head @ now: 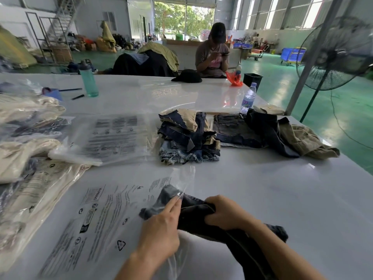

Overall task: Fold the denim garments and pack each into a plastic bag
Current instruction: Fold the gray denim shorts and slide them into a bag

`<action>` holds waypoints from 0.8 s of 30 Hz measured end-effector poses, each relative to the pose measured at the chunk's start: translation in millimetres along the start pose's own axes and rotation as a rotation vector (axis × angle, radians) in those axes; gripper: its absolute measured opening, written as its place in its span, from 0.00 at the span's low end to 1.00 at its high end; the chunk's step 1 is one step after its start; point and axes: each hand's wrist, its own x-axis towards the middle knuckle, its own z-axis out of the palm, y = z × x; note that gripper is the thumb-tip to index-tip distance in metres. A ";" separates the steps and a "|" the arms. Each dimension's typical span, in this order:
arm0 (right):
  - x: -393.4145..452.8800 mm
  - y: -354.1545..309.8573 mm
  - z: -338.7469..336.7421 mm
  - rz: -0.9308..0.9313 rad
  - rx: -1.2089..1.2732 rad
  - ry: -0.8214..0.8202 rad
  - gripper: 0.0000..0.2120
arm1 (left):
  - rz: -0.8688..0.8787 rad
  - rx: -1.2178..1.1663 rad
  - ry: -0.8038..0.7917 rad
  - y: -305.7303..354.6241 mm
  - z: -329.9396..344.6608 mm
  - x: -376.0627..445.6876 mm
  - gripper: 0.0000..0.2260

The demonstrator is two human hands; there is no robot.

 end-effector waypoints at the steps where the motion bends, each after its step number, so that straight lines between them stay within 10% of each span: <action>1: -1.4 4.4 -3.1 0.021 0.110 -0.030 0.05 | 0.008 -0.008 -0.012 -1.0 -1.4 -0.1 0.36; 5: -2.5 13.3 -0.7 0.075 0.307 -0.045 0.05 | 0.073 -0.024 -0.015 2.2 -3.1 2.7 0.36; 16: 20.3 -13.4 39.6 -0.201 -0.207 0.159 0.24 | 0.118 0.031 -0.165 24.9 3.0 2.6 0.35; 24: -15.2 67.0 12.1 0.271 0.108 0.266 0.57 | 0.030 0.134 -0.256 18.5 11.6 2.1 0.38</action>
